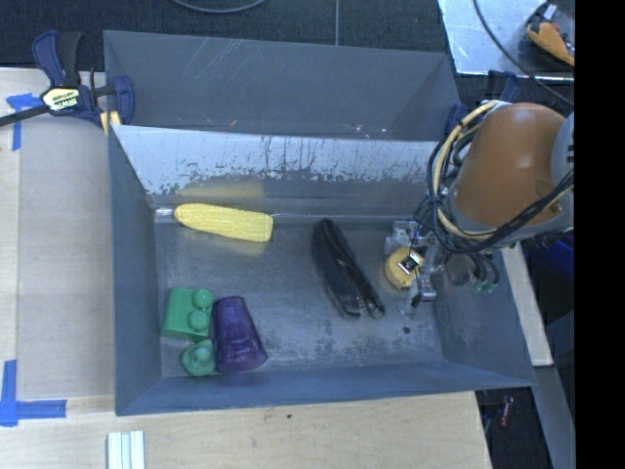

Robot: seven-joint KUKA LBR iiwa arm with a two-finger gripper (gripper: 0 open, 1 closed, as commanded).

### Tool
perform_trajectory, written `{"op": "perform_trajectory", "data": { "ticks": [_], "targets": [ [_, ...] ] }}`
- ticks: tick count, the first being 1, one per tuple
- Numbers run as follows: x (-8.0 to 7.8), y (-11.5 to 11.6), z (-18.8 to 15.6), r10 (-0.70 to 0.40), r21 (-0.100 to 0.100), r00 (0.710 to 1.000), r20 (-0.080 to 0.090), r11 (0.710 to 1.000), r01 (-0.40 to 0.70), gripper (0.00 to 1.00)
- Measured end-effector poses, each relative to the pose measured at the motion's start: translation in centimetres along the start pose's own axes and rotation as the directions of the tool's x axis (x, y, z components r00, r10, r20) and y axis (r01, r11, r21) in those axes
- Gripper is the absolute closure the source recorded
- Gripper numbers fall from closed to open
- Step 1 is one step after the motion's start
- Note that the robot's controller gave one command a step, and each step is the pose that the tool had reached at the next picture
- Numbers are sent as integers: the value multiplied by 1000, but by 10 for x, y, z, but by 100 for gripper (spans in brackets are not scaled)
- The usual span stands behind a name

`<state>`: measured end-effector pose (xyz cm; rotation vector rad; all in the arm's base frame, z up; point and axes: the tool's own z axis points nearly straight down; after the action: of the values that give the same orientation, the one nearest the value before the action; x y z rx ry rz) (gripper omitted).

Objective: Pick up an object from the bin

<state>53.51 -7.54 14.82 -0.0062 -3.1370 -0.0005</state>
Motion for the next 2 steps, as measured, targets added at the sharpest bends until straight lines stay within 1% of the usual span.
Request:
{"op": "perform_trajectory", "data": {
  "ticks": [1, 2],
  "targets": [
    [-2, 0, -4, -4, 1, 1000, 8, 1000, 4, 0],
    [5, 46, 78, -2, 0, 1000, 7, 1000, 2, 0]
  ]
}}
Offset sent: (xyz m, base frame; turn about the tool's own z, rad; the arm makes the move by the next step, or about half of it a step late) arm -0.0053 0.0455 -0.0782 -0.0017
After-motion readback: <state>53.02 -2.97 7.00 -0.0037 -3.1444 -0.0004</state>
